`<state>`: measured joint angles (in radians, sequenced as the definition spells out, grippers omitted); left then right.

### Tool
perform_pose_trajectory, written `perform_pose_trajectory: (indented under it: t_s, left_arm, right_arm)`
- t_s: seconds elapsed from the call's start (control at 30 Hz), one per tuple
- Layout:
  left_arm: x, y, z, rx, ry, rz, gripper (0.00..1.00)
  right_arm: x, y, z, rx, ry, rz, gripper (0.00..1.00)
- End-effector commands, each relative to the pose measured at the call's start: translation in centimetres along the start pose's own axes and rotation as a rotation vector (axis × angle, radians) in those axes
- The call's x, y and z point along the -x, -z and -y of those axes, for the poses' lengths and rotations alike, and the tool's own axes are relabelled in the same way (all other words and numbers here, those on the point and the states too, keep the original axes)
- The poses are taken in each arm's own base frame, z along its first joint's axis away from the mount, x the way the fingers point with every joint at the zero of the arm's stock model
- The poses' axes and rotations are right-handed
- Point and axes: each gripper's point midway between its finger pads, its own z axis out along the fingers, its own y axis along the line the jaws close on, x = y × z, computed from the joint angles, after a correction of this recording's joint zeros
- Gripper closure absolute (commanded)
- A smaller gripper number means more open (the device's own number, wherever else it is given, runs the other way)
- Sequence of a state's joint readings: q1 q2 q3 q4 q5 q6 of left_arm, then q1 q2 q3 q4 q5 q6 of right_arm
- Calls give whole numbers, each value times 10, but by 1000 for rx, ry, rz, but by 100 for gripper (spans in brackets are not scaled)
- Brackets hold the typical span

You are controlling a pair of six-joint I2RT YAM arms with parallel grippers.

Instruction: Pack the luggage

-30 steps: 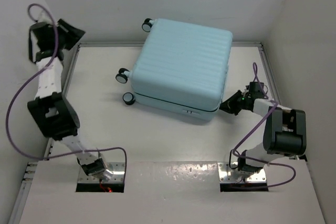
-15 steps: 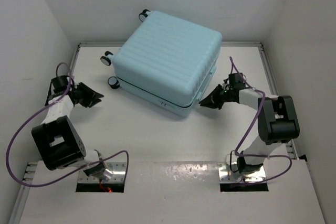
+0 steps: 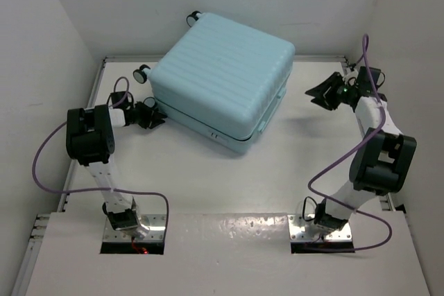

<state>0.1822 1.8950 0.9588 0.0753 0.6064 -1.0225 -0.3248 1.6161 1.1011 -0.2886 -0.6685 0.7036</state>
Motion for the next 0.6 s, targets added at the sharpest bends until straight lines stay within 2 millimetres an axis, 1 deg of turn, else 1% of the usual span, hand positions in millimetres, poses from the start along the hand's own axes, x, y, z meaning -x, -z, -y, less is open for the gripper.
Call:
perform_pose_trajectory:
  t_s: [0.0, 0.03, 0.07, 0.1, 0.13, 0.17, 0.2, 0.23, 0.27, 0.3, 0.33, 0.37, 0.4, 0.43, 0.47, 0.5, 0.53, 0.57]
  left_arm:
    - [85, 0, 74, -174, -123, 216, 70]
    - [88, -9, 66, -147, -119, 199, 70]
    - [99, -8, 66, -142, -149, 216, 68]
    - [112, 0, 77, -155, -179, 242, 64]
    - [113, -3, 74, -140, -186, 232, 63]
    - [115, 2, 69, -123, -205, 235, 62]
    - [116, 7, 69, -130, -214, 229, 62]
    - [110, 9, 68, -136, -224, 214, 62]
    - [108, 14, 66, -137, -225, 205, 59]
    - [106, 25, 69, -161, -252, 196, 56]
    - [99, 28, 59, -150, -245, 178, 55]
    - [93, 30, 56, -149, -252, 163, 53]
    - [93, 36, 50, -145, -270, 163, 51]
    - [90, 43, 51, -157, -283, 152, 48]
    - [88, 45, 41, -143, -269, 137, 46]
    - [86, 48, 46, -157, -301, 136, 45]
    - [86, 54, 42, -155, -298, 135, 45]
    - [84, 54, 41, -157, -303, 122, 44]
  right_arm:
    - [37, -13, -14, 9, 98, 58, 54]
    - [39, -17, -17, 13, 80, 57, 52]
    - [41, -27, -21, 27, 80, 57, 52]
    - [37, -37, -29, 52, 74, 36, 52]
    - [34, -42, -31, 62, 67, 24, 55]
    - [19, -60, -36, 100, 57, -27, 59]
    - [15, -65, -38, 112, 33, -40, 61]
    - [8, -73, -44, 135, 43, -55, 63]
    - [3, -82, -39, 141, 31, -69, 66]
    - [-10, -90, -38, 156, -7, -118, 68]
    - [-13, -93, -40, 171, -1, -125, 68]
    - [-15, -102, -36, 180, -11, -135, 68]
    - [-17, -109, -36, 210, -5, -153, 68]
    - [-14, -115, -36, 223, -3, -157, 68]
    - [-12, -116, -37, 239, -5, -164, 68]
    - [-14, -127, -28, 233, -16, -179, 68]
    - [-3, -127, -36, 251, 6, -160, 68]
    - [-2, -129, -35, 256, 6, -164, 66]
